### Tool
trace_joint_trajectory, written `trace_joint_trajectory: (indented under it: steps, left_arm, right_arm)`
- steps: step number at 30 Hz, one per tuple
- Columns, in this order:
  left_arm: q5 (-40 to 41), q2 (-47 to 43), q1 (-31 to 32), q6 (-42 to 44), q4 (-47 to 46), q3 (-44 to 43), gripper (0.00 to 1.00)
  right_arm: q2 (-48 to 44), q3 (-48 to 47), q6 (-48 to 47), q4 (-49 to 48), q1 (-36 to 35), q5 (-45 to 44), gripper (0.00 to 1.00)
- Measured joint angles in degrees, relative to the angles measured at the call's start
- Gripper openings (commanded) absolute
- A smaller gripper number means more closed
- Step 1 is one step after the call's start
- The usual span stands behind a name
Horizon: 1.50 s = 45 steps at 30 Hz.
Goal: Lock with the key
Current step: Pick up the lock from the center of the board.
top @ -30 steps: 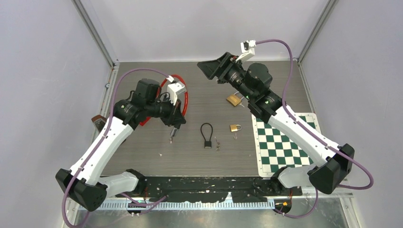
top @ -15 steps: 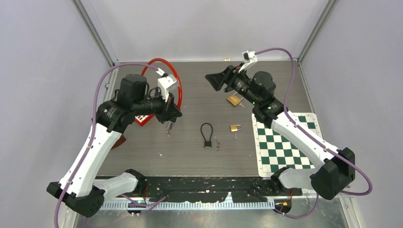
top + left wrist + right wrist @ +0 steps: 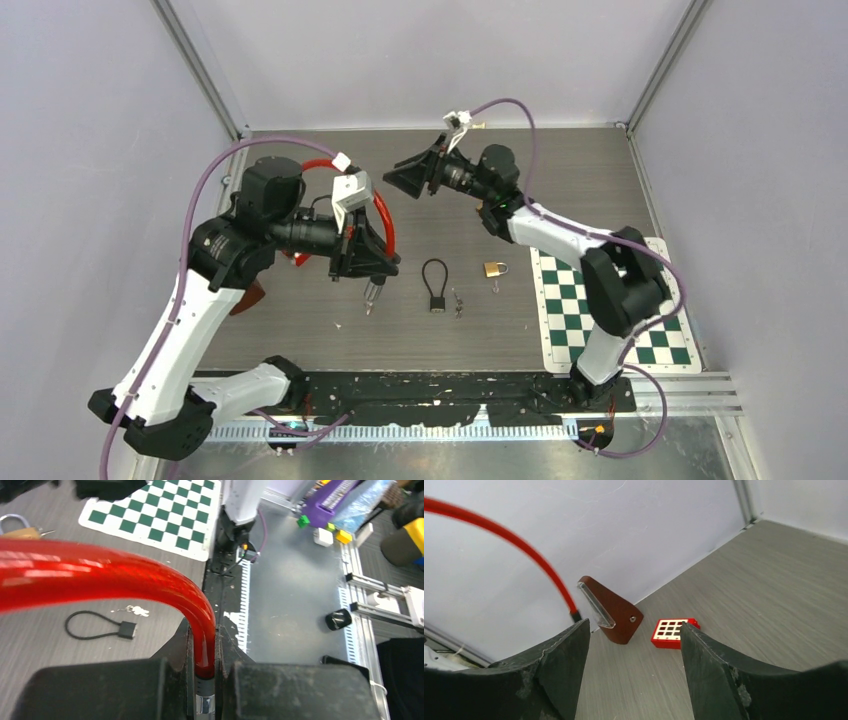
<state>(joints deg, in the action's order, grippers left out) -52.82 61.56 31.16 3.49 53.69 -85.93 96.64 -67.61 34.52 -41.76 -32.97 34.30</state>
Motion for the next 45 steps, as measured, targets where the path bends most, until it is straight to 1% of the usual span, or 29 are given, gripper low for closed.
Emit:
trace_joint_trajectory:
  steps: [3,7,12,16,19,23,32,37,41,45]
  left_arm:
    - [-1.95,-0.13,1.66,0.11,0.31,0.0,0.0]
    - [-3.37,-0.02,3.69,0.44,0.42,0.0,0.0]
    - [-5.27,0.96,4.85,1.16,0.22,0.0,0.0]
    - [-6.8,2.64,4.92,1.53,0.2,-0.31,0.0]
    - [-7.87,4.09,5.11,1.64,0.22,-1.22,0.0]
    - [-9.62,4.79,5.62,1.73,0.17,-2.38,0.0]
    - [-12.37,4.79,6.03,1.64,-0.02,-3.17,0.0]
    - [-12.85,4.68,6.1,1.64,-0.24,-3.21,0.0]
    - [-12.85,4.59,6.23,1.62,-0.26,-3.21,0.0]
    - [-12.85,4.59,6.23,1.62,-0.24,-3.26,0.0]
  right_arm:
    - [6.54,-2.82,3.08,-4.52,-1.55,2.25,0.73]
    - [11.8,-6.88,5.31,-8.85,-5.4,4.39,0.73]
    - [15.61,-10.45,9.9,-16.98,-10.03,8.94,0.73]
    - [18.18,-12.55,15.3,-24.3,-12.33,13.9,0.73]
    - [19.15,-12.61,16.63,-26.71,-13.49,15.98,0.73]
    - [19.37,-12.61,14.08,-25.27,-14.58,14.23,0.73]
    - [19.37,-12.61,1.97,-15.39,-15.32,2.03,0.71]
    - [19.37,-12.52,-2.97,-10.4,-15.37,-4.15,0.7]
    - [19.37,-12.39,-5.03,-8.04,-15.41,-7.08,0.71]
    - [19.37,-12.39,-5.68,-7.17,-15.41,-6.93,0.72]
